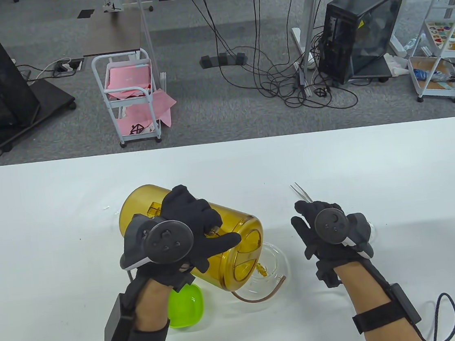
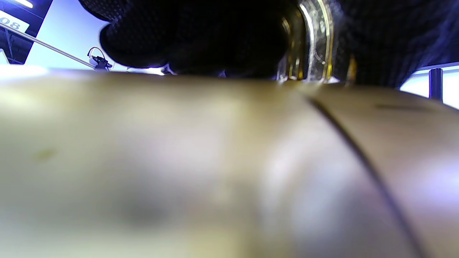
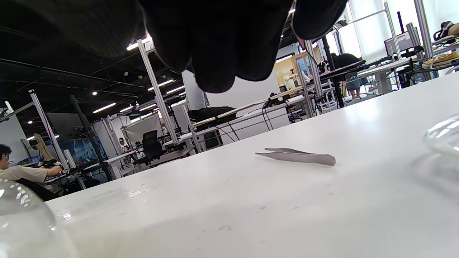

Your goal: Make chrysanthemum tea

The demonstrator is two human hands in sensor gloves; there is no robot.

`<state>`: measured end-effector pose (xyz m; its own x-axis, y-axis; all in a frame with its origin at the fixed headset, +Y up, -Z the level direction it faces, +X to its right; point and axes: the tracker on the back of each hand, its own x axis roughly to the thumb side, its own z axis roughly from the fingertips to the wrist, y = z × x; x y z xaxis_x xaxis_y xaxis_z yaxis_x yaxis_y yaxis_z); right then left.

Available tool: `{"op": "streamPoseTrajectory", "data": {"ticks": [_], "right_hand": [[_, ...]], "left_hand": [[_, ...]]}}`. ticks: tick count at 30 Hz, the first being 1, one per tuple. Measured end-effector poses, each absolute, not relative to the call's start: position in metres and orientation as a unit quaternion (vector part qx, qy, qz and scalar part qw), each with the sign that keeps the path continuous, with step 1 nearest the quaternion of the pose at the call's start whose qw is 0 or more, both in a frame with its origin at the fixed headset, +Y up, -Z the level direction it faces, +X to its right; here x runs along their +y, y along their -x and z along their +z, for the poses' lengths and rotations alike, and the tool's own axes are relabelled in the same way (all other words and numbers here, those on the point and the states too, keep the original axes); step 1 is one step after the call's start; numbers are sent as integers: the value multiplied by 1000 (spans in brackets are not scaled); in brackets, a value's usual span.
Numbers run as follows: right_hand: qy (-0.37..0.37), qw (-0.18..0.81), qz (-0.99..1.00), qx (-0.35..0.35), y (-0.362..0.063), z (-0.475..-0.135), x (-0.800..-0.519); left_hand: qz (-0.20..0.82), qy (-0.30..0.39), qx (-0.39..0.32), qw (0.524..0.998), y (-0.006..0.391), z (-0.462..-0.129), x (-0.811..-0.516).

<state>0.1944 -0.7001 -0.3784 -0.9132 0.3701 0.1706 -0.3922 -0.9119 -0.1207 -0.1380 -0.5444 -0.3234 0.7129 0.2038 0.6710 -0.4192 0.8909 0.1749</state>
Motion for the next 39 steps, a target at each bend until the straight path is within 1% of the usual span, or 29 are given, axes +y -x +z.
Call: {"op": "streamPoseTrajectory", "data": {"ticks": [39], "right_hand": [[-75,186,977,-68,-192,-378,-702]], "left_hand": [[133,-176,-342,914,127,-312,-542]]}}
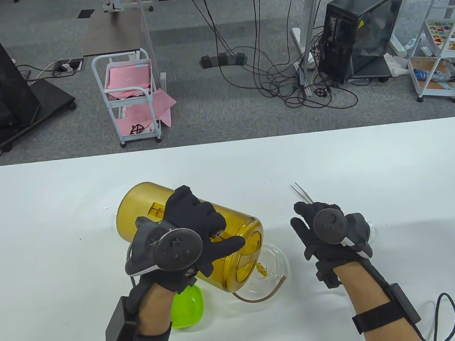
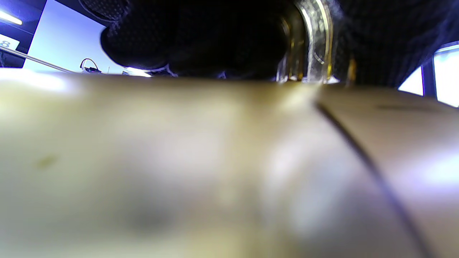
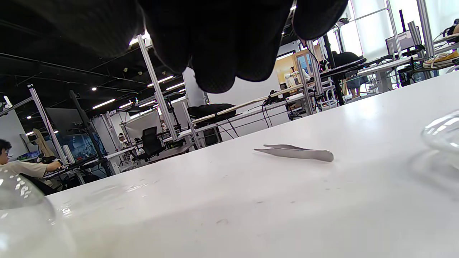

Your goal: Make chrysanthemum tea

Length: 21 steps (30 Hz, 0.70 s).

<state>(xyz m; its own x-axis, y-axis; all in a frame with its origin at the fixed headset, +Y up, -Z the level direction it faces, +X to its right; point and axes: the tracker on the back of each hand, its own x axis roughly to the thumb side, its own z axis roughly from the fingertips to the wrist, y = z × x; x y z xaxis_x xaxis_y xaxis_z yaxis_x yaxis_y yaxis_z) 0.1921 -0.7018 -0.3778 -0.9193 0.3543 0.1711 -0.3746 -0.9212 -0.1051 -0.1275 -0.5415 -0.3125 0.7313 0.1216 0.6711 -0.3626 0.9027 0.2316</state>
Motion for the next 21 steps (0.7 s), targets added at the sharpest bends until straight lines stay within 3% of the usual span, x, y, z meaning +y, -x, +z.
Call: {"op": "streamPoseTrajectory", "data": {"ticks": [21], "right_hand": [[-75,186,977,-68,-192,-378,-702]], "left_hand": [[121,-179,-344,914,122,-307,-539]]}}
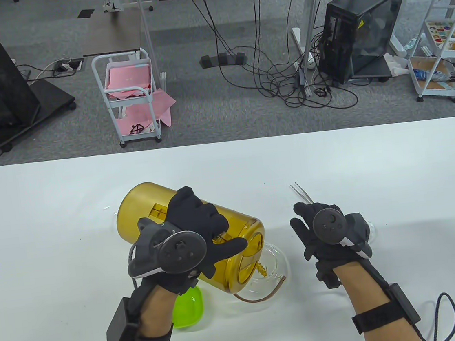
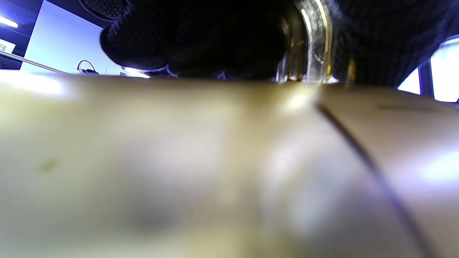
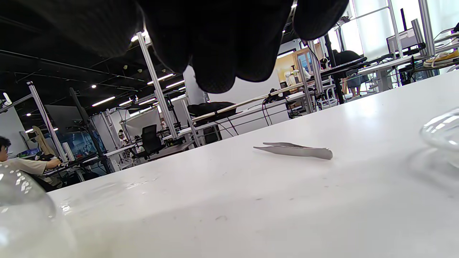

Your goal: Make chrysanthemum tea

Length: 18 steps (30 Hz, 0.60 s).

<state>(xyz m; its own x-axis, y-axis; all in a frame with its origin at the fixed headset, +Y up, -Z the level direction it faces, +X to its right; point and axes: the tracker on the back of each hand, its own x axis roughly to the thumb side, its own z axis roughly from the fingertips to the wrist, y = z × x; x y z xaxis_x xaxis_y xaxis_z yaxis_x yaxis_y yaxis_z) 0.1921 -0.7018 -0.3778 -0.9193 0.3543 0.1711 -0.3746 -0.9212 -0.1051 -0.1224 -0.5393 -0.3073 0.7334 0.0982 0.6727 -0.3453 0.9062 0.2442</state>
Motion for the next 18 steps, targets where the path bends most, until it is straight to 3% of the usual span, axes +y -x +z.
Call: {"op": "streamPoseTrajectory", "data": {"ticks": [18], "right_hand": [[-75,183,978,-62,-191,-378,-702]], "left_hand": [[112,-183,-345,914,120,-304,-538]]}}
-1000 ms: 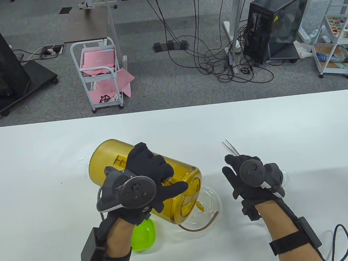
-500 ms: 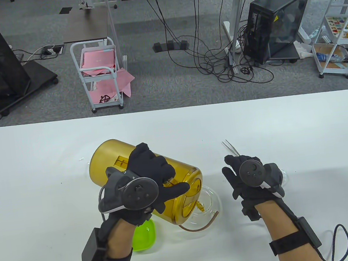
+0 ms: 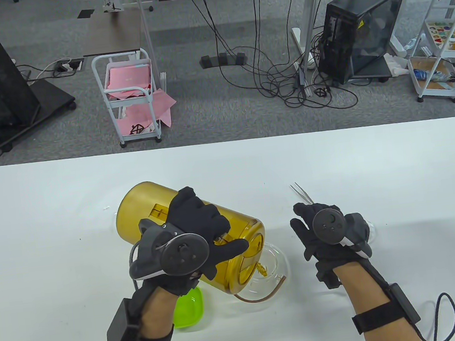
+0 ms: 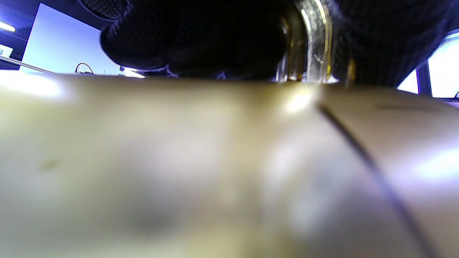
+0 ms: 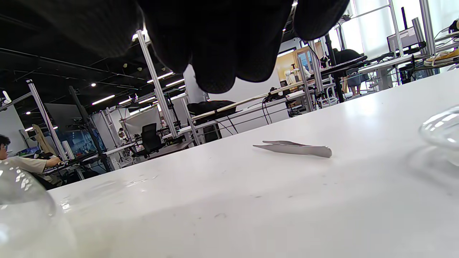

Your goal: Make chrysanthemum tea

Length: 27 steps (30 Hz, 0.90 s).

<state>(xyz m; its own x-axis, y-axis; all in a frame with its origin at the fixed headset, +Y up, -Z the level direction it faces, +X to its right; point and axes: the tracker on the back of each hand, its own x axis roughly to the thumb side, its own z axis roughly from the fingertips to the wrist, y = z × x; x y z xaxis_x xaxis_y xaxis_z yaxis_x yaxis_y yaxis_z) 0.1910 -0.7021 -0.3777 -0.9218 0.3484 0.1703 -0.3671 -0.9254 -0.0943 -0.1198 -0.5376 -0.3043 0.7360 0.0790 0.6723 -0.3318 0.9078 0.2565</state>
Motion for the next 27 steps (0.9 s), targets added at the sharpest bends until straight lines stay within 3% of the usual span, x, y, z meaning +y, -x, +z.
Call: {"op": "streamPoseTrajectory", "data": {"ticks": [27], "right_hand": [[-75,183,978,-62,-191,-378,-702]], "left_hand": [[107,-186,-346,914,118,-301,-536]]}}
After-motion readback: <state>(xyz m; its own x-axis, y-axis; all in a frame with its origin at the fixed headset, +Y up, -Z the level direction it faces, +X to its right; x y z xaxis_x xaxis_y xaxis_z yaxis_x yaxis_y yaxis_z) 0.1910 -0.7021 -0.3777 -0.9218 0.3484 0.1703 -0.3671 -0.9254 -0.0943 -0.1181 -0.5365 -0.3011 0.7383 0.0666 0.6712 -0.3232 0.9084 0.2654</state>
